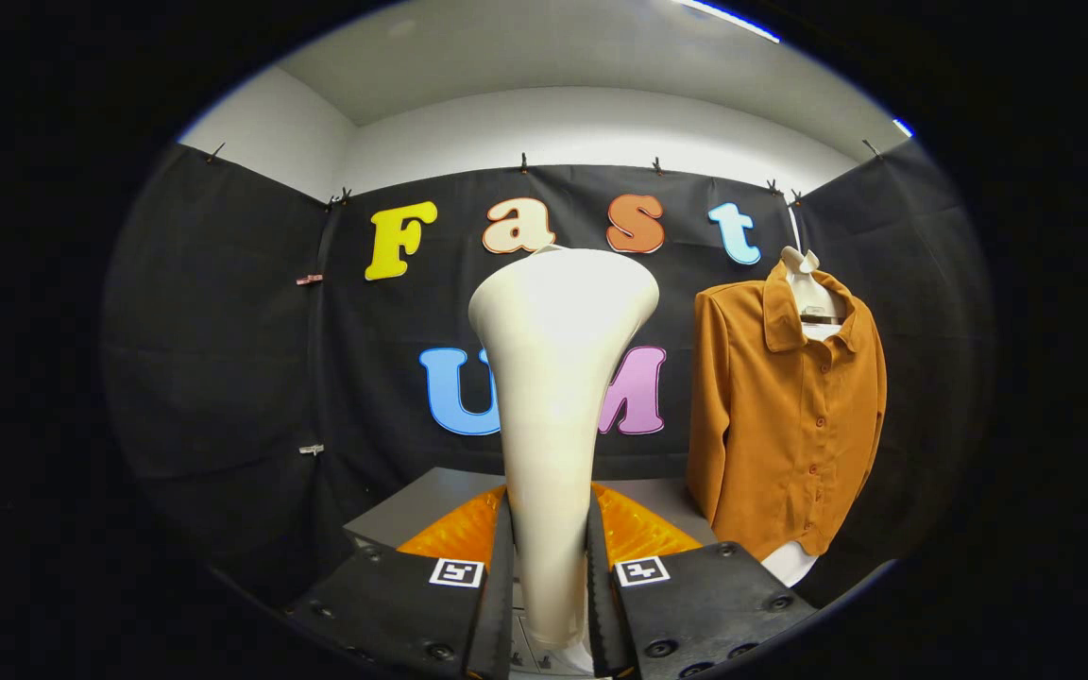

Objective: Iron the clothes twice with a garment steamer, once on the left side and once on the right side.

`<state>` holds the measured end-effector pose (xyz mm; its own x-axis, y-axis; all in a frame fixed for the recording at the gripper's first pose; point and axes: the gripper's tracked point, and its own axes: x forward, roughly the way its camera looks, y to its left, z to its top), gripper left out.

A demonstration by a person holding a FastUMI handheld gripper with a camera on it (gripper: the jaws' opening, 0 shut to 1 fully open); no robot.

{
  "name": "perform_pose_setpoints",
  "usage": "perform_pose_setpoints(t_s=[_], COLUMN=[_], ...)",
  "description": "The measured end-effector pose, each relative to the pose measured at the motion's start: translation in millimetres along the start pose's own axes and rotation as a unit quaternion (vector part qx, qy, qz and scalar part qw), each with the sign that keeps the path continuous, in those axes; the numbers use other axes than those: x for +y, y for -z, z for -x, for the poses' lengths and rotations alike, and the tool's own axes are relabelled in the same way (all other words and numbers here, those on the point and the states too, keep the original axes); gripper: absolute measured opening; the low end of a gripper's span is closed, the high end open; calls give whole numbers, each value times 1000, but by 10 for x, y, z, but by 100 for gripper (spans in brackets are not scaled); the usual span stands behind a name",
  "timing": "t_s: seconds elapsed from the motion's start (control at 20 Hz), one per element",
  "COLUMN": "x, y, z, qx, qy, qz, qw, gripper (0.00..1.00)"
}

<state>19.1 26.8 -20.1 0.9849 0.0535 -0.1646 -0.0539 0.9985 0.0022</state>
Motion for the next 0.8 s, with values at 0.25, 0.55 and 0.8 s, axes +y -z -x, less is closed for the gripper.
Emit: perform_pose_setpoints(t_s=[0.25,0.55,0.8], x=[23,23,20], y=[8,16,25], z=[-28,-72,-120], qx=[0,1,2], qy=[-2,-3,-4], qz=[4,2,-1], qw=[1000,1000,1000], gripper=[36,36,36])
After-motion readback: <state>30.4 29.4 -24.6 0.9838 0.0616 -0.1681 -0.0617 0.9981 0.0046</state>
